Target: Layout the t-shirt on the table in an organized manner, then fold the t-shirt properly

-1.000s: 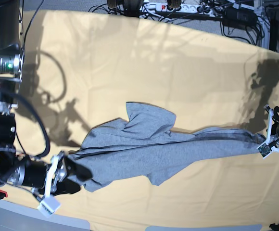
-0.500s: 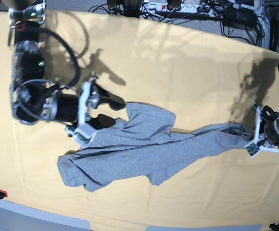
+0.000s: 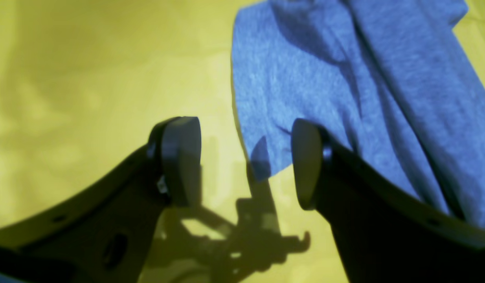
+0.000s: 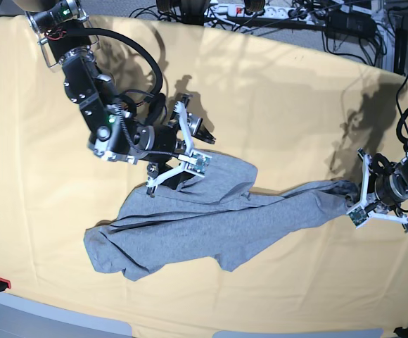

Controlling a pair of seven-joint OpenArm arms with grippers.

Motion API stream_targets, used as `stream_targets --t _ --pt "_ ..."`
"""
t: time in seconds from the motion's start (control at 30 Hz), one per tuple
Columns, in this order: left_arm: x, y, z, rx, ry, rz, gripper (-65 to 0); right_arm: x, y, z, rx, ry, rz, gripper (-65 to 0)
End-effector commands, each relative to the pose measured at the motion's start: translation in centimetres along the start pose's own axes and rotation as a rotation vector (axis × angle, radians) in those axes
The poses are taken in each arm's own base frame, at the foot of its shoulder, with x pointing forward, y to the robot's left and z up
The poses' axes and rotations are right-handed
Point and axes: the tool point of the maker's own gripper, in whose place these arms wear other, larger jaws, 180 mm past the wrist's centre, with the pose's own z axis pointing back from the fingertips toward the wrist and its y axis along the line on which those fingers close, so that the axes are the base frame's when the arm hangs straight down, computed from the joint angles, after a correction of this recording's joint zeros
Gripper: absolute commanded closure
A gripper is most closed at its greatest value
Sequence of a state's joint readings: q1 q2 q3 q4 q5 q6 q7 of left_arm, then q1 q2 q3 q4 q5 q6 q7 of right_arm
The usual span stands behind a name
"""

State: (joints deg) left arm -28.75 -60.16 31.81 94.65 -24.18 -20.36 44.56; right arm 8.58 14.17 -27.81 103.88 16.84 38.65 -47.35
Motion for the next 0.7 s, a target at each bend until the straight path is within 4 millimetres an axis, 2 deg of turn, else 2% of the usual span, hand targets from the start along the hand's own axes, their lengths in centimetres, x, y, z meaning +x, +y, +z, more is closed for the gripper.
stream_targets --t 0.0,0.13,0.37,0.47,0.5,0.53,0.63,0.67 --pt "0.4 1.9 0.9 0.05 -0.018 -0.001 0.0 1.0 -0.8 -0.1 -0.021 -0.042 0.005 -37.0" --pt "0.7 1.7 0.8 0.047 -0.025 0.001 0.0 -0.4 -1.0 -2.0 -0.023 -0.024 -0.01 -37.0" --pt "0.7 1.6 0.8 0.045 -0.027 0.001 0.0 -3.7 -2.3 -3.9 -0.091 0.079 -0.028 -37.0" --pt "0.8 1.7 0.8 0.046 -0.027 0.001 0.0 -3.6 -2.4 -4.2 -0.082 0.058 -0.022 -36.9" --pt "0.8 1.7 0.8 0.046 -0.027 0.001 0.0 -3.6 -2.5 -4.2 -0.081 0.059 -0.019 -35.0" --pt "0.7 1.7 0.8 0.046 -0.026 0.001 0.0 -3.6 -2.6 -4.2 -0.086 0.062 -0.017 -29.1" --pt "0.7 1.7 0.8 0.046 -0.027 0.001 0.0 -4.5 -3.3 -3.9 -0.105 0.128 0.004 -1.5" --pt "0.8 1.7 0.8 0.046 -0.027 0.001 0.0 -4.9 -3.6 -3.8 -0.106 0.164 0.012 0.0"
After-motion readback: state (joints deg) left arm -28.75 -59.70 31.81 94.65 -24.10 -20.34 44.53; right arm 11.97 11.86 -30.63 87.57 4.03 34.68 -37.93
